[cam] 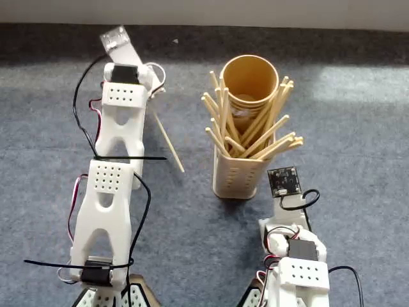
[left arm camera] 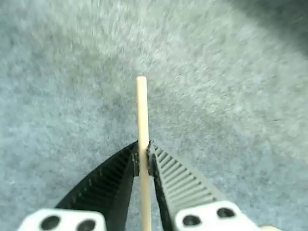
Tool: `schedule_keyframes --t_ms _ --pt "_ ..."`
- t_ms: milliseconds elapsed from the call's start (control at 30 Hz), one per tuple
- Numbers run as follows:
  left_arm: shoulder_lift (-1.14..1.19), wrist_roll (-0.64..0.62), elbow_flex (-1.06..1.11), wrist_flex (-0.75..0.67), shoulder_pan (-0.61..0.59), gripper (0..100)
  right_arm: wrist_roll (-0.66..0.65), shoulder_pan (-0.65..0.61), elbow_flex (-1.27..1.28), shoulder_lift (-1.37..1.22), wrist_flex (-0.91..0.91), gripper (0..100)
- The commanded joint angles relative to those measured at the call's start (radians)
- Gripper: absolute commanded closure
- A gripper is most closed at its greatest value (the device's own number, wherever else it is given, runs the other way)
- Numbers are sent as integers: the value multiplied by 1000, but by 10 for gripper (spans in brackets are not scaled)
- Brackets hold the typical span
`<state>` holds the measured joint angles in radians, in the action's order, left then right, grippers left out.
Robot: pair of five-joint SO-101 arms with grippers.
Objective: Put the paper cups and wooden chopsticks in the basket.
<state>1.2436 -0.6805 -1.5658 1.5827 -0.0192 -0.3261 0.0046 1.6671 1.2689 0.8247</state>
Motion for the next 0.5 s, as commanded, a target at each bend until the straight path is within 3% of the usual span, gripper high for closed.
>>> schedule_keyframes --t_ms 0,233,467 --pt "-248 121 -99 14 -5 995 -12 -8 68 2 -10 796" --pt "-751 209 -99 -95 30 995 -12 -8 68 2 -10 796" --pt "-1098 368 -94 -138 360 995 -12 -8 68 2 -10 796"
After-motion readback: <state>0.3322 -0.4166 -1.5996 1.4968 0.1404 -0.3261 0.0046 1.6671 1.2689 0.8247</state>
